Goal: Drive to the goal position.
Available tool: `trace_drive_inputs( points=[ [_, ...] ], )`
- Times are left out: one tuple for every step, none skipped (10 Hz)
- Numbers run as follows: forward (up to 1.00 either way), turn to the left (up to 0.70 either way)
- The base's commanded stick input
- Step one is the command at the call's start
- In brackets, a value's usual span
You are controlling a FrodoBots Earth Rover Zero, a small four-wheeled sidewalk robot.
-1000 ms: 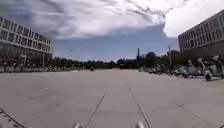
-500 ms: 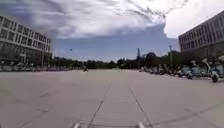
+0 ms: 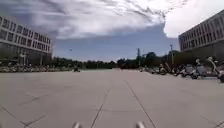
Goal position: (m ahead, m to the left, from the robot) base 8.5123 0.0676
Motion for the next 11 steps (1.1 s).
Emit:
trace_drive_inputs(
  points=[
    [0.70,0.00],
    [0.70,0.00],
    [0.70,0.00],
    [0.70,0.00],
    [0.70,0.00],
    [0.70,0.00],
    [0.70,0.00],
    [0.70,0.00],
    [0.70,0.00],
    [0.70,0.00],
    [0.70,0.00]
  ],
)
